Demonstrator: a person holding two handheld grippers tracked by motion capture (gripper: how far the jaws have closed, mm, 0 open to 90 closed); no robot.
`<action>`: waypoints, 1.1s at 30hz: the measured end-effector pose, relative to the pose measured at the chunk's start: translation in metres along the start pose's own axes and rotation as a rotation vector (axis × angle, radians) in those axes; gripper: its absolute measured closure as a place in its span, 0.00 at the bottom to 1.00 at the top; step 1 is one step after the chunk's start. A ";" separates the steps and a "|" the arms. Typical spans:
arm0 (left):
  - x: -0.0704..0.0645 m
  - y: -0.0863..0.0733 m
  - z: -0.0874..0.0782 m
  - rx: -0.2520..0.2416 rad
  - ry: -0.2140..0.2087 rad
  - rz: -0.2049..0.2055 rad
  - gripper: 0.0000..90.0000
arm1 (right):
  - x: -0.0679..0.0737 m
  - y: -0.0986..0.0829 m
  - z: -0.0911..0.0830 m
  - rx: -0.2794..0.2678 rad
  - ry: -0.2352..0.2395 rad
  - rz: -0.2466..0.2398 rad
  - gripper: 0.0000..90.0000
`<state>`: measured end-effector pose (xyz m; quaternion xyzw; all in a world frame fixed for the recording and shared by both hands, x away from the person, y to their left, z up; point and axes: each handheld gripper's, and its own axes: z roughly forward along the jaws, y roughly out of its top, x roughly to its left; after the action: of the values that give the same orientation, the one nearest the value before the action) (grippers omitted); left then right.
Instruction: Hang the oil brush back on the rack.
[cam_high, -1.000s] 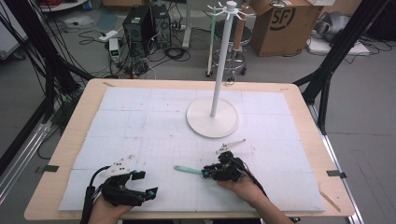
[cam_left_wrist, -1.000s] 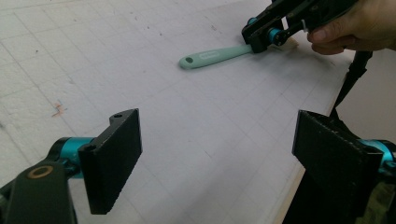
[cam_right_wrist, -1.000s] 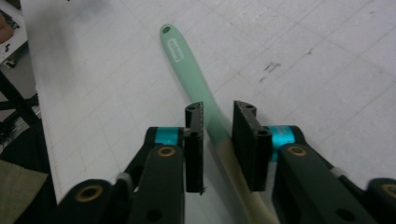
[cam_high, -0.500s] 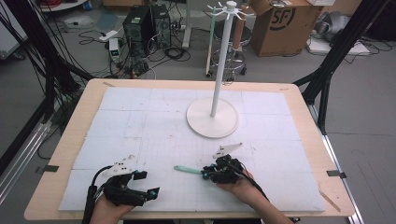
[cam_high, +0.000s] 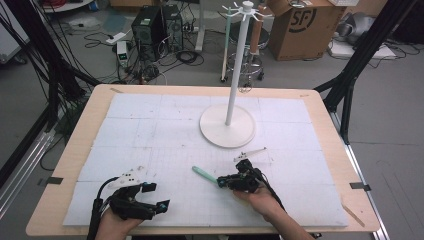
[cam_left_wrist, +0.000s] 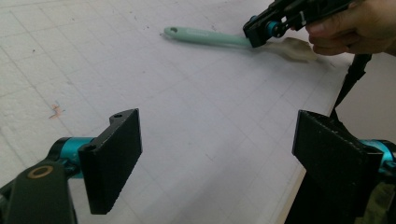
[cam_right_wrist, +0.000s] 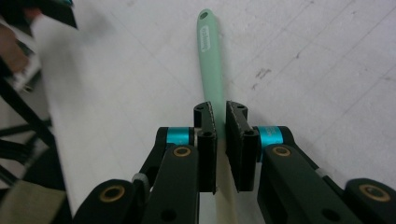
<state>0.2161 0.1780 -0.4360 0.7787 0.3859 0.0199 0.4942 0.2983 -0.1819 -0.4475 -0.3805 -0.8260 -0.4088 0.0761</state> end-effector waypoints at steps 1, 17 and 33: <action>0.000 0.000 0.000 0.001 0.000 0.003 0.18 | -0.002 0.001 -0.002 -0.013 0.008 0.014 0.93; 0.001 -0.001 -0.002 -0.003 0.005 -0.002 0.18 | -0.021 0.008 -0.025 -0.127 0.093 0.199 0.93; 0.001 -0.001 -0.002 -0.005 0.007 -0.002 0.18 | -0.020 0.039 -0.088 -0.248 0.091 0.205 0.93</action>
<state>0.2157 0.1808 -0.4362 0.7771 0.3883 0.0232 0.4947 0.3226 -0.2426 -0.3748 -0.4505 -0.7217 -0.5146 0.1070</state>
